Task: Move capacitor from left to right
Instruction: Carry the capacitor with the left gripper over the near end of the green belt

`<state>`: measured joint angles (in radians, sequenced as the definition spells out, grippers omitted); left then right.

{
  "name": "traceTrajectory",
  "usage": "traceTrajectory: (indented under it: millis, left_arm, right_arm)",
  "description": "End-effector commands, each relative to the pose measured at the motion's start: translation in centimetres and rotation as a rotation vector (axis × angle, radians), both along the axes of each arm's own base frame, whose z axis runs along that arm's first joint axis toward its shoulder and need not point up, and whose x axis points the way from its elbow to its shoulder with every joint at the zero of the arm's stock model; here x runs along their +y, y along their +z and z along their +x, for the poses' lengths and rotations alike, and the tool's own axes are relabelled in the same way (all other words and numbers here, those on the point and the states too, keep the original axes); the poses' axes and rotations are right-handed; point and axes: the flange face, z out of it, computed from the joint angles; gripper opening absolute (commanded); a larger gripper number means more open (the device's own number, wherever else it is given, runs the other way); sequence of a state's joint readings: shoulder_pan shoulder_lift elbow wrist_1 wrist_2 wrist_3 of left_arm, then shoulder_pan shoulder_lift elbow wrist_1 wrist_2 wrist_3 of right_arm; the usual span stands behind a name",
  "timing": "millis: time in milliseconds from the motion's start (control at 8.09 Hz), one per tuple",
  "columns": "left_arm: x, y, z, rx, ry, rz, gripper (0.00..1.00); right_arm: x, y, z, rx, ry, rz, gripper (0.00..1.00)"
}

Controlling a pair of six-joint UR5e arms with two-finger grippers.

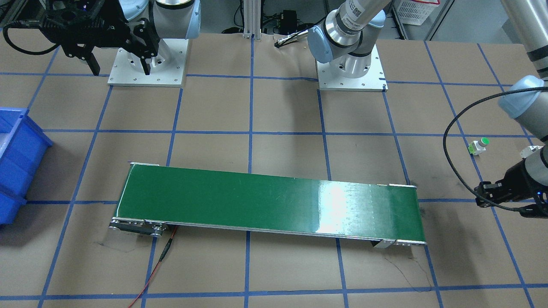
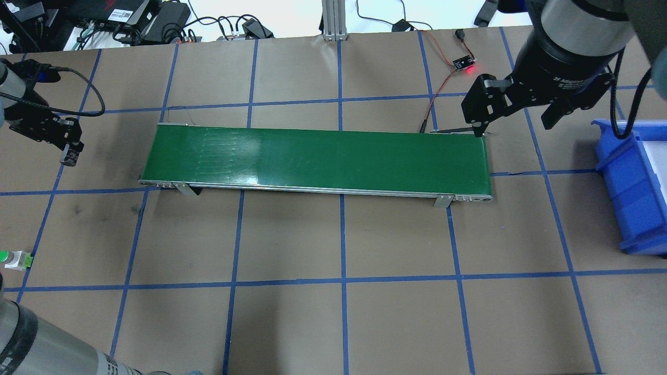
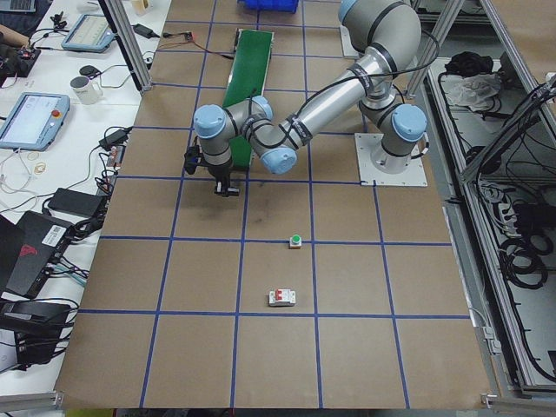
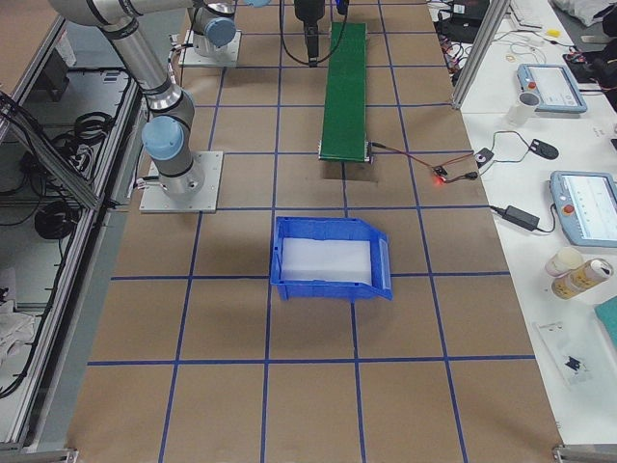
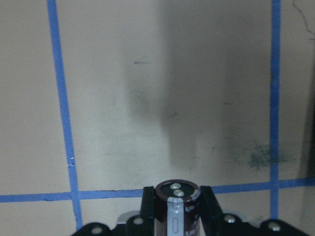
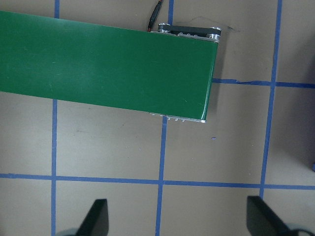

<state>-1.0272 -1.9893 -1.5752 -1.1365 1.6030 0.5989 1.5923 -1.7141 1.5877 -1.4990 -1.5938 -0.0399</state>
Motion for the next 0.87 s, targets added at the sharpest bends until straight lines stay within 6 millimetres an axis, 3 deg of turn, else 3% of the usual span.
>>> traceTrajectory:
  millis: [0, 371, 742]
  left_arm:
    - [-1.7, -1.9, -5.3, 0.013, 0.035, 0.026, 0.0]
    - [-2.6, -2.0, -9.0, -0.027, 0.035, 0.031, 0.0]
    - [-2.8, -2.0, -10.2, -0.033, 0.046, 0.034, 0.0]
  right_arm:
    - [0.0, 0.0, 0.0, 0.0, 0.0, 0.001, 1.0]
    - [0.0, 0.0, 0.0, 0.0, 0.0, -0.001, 1.0]
    - [-0.1, -0.1, 0.0, 0.002, 0.0, 0.002, 1.0]
